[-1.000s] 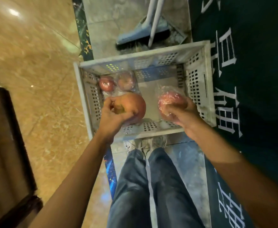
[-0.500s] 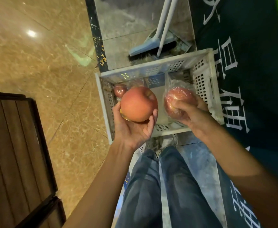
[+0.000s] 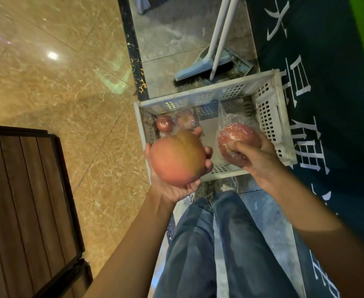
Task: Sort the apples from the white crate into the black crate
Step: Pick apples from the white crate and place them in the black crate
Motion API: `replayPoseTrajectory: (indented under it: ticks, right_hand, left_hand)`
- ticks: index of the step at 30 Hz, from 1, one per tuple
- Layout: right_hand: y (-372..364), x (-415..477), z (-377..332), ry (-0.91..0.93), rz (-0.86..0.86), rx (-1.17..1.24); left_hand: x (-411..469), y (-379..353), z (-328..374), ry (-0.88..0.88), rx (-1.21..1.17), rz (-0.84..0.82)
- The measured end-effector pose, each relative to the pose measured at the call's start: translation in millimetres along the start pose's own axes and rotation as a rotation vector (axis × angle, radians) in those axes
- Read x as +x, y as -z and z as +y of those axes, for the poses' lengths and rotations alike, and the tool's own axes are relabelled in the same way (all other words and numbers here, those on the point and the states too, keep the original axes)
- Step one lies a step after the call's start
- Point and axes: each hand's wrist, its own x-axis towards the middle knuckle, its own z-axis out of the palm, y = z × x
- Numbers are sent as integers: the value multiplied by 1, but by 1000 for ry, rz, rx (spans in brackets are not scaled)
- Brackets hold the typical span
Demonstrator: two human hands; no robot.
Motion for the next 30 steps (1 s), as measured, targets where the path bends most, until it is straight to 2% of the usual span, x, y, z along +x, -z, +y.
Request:
replayPoseTrajectory:
  ticks: [2, 4, 7, 9, 11, 13, 15, 18, 22, 24, 26, 28, 30]
  right_hand:
    - [0, -2, -1, 6, 7, 9]
    - [0, -4, -4, 9, 9, 16]
    - [1, -7, -7, -11, 10, 24]
    - [0, -8, -7, -19, 18, 13]
    - [-1, -9, -6, -21, 21, 5]
    - [-3, -10, -3, -14, 13, 8]
    - [-5, -11, 0, -12, 6, 20]
    - [-9, -13, 6, -9, -7, 18]
    - [-10, -15, 13, 8, -34, 26]
    - [-9, -16, 15, 6, -37, 40]
    - [-8, -16, 17, 8, -47, 48]
    - [-7, -18, 17, 15, -52, 47]
    - [-5, -17, 17, 22, -47, 35]
  left_hand:
    - [1, 0, 0, -5, 42, -11]
    - [-1, -2, 1, -85, 228, 63]
    - [-5, -14, 3, -214, 587, 414]
    - [-6, -22, 7, -236, 831, 563]
    - [-4, -29, 9, -228, 1038, 568]
    - [-5, -33, 8, -231, 1106, 555]
    - [-11, -31, 7, -209, 1094, 543]
    - [-23, -24, 3, -221, 948, 561]
    - [-29, -16, -6, -306, 562, 580]
    - [-29, -16, -12, -300, 442, 555]
    - [-28, -15, -14, -286, 334, 600]
    - [-26, -15, -13, -281, 351, 696]
    - [-21, -18, -11, -280, 478, 812]
